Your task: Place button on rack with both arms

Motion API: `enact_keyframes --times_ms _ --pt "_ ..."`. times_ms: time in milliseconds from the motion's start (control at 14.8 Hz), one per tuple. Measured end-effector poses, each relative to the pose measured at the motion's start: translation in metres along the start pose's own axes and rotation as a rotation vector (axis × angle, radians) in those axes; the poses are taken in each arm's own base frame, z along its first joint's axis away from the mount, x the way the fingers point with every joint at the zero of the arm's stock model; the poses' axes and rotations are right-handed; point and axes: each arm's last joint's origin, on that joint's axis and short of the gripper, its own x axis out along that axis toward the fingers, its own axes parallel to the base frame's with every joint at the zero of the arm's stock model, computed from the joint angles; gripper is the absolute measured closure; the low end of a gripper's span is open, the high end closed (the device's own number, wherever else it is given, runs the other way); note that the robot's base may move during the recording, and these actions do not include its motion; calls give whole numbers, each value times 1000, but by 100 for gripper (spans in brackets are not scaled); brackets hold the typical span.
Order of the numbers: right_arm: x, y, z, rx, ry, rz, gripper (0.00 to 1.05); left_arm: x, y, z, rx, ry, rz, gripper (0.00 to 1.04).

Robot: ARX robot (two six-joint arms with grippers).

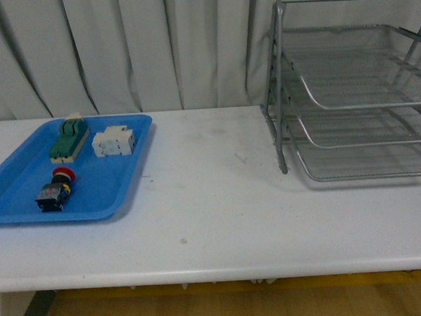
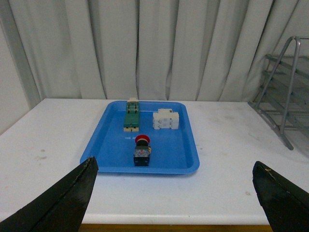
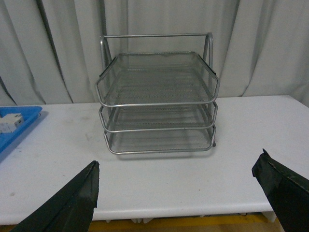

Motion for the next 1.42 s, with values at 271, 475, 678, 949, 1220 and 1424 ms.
enact_keyframes --times_ms 271,475,678,949,1220,1424 --pt "0 0 0 0 0 0 6 0 0 0 0 0 0 7" --pt "2 -1 -3 113 225 60 6 0 0 0 0 0 0 7" --pt "38 -15 -2 605 337 82 6 0 0 0 0 0 0 7" --pt "113 -25 -21 991 301 76 6 0 0 0 0 0 0 7" --pt "177 -22 -67 1134 358 0 6 0 0 0 0 0 0 7" --pt "218 -13 -75 1177 364 -15 6 0 0 0 0 0 0 7"
